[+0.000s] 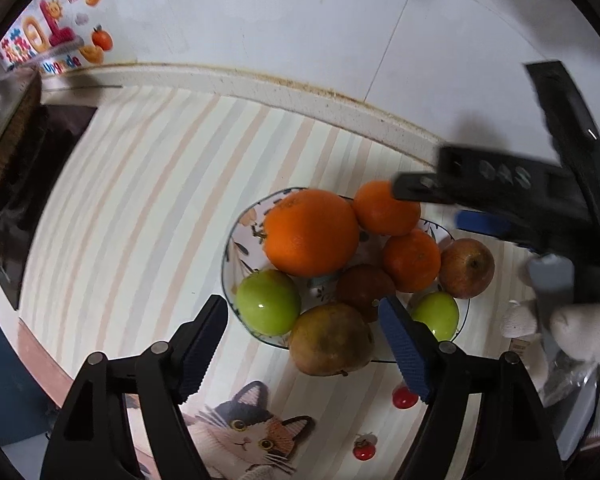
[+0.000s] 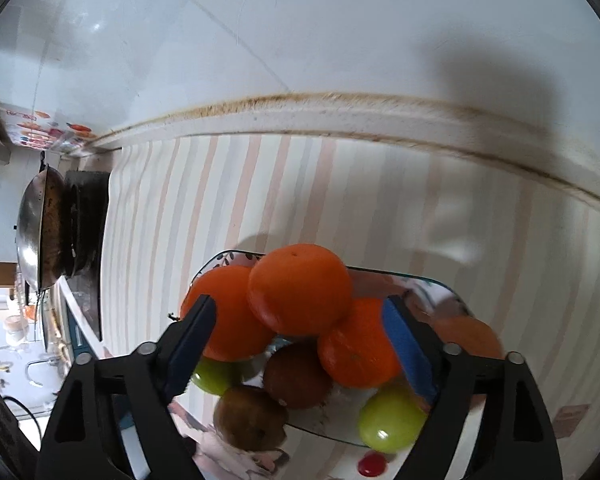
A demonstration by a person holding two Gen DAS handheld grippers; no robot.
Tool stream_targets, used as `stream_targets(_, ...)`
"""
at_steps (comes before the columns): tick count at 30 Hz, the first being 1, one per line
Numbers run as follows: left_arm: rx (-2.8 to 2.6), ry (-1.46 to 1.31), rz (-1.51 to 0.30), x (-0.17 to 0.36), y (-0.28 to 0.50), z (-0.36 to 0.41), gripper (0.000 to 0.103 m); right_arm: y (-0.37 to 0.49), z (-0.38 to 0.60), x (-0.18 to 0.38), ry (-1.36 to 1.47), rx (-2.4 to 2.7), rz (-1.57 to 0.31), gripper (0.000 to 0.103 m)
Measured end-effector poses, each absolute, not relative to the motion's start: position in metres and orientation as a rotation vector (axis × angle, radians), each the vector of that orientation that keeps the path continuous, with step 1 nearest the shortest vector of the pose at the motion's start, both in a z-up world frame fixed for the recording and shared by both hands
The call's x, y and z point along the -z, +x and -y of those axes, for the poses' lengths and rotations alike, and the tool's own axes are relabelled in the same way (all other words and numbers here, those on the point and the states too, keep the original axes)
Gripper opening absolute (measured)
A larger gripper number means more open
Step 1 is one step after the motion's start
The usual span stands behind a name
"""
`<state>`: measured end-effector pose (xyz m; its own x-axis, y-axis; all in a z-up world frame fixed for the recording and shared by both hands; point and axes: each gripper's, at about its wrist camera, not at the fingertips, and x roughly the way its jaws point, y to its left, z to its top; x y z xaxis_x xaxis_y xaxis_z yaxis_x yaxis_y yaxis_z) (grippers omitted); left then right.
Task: Organize fruits
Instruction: 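Lift both tools away from the plate, then grasp a cherry tomato with the right tool while the left grasps another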
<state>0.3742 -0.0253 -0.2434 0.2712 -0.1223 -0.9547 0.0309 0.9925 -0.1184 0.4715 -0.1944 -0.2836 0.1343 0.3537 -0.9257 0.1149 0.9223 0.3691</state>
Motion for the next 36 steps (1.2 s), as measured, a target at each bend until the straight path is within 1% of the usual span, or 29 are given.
stream_targets(4, 0.078, -0.024, -1.249, 0.231, 0.362, 0.02, 0.077, 0.434, 0.199, 0.252, 0.231, -0.09, -1.359, 0.093)
stream_targets(7, 0.066, 0.002, -1.237, 0.227, 0.351, 0.014, 0.077, 0.398, 0.202, 0.234, 0.182, -0.051, -1.314, 0.093)
stream_targets(16, 0.095, 0.033, -1.204, 0.206, 0.307, 0.005, 0.077, 0.302, 0.207, 0.196, 0.199, -0.014, -1.23, 0.094)
stream_targets(30, 0.173, 0.052, -1.079, 0.136, 0.234, 0.012, 0.077, 0.206, 0.193, 0.099, 0.177, 0.014, -1.028, 0.094)
stream_targets(36, 0.199, 0.032, -1.04, 0.111, 0.211, 0.008, 0.077, 0.175, 0.189, 0.073, 0.173, 0.014, -0.978, 0.094)
